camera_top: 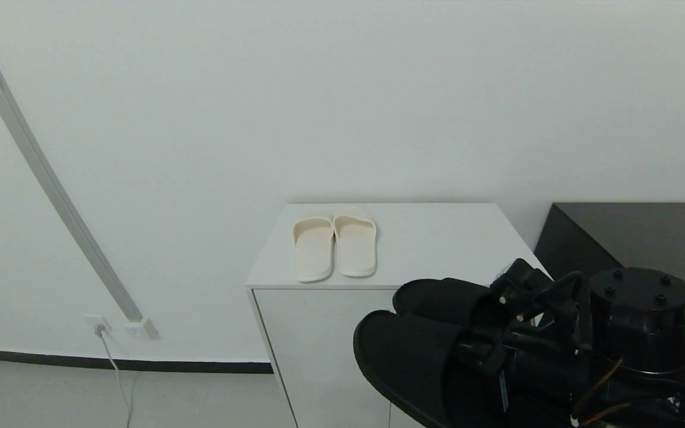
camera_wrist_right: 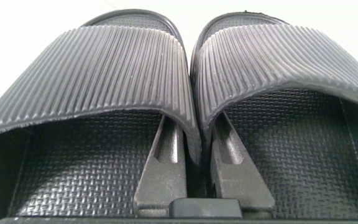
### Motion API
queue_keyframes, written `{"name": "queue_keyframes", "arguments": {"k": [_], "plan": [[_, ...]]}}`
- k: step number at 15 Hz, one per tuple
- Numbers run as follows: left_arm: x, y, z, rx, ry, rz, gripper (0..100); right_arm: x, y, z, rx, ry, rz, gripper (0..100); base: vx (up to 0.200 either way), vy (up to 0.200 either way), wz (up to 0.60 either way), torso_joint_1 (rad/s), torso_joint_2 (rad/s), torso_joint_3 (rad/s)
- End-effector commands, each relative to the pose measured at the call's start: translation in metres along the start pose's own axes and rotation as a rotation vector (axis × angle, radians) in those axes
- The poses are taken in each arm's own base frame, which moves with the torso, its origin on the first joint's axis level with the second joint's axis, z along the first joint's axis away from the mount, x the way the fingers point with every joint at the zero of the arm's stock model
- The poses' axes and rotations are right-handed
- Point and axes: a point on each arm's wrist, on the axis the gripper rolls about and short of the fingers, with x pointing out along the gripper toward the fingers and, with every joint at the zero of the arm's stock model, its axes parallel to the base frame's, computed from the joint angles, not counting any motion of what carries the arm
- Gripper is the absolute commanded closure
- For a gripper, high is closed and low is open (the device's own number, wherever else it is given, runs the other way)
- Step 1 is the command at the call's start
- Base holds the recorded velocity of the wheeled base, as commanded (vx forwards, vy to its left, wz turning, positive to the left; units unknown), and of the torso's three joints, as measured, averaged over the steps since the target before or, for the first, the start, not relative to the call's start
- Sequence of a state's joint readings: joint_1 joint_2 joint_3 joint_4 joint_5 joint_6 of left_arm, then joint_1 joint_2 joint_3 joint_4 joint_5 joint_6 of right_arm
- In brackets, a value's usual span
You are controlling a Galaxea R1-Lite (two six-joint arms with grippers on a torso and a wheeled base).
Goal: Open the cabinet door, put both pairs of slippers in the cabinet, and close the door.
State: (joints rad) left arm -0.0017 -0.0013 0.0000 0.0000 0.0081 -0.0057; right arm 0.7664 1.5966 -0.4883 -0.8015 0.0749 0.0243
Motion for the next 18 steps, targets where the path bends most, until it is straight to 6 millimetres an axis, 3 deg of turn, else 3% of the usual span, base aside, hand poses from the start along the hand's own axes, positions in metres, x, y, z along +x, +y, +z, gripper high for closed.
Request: {"name": "queue_keyframes", "arguments": {"k": [1,15,16,18], "plan": [[0.000,0.000,0.000,0.000,0.000,0.000,100,0.000,0.001,-0.001,-0.002,0.005,0.004,100,0.000,0.000,0.00,0.000,0.00,0.000],[0.000,0.000,0.000,0.000,0.001,0.000,100,-0.002,0.014,-0.004,-0.018,0.010,0.053,100,0.000,0.000,0.00,-0.023,0.05,0.031],[0.000,0.000,0.000,0.000,0.001,-0.002,0,-0.003,0.015,-0.004,-0.019,0.009,0.055,100,0.000,0.000,0.00,-0.159,0.37,0.198],[0.000,0.000,0.000,0.000,0.001,0.000,0,-0.005,0.015,-0.005,-0.019,0.012,0.055,100,0.000,0.000,0.00,-0.159,0.38,0.210]]}}
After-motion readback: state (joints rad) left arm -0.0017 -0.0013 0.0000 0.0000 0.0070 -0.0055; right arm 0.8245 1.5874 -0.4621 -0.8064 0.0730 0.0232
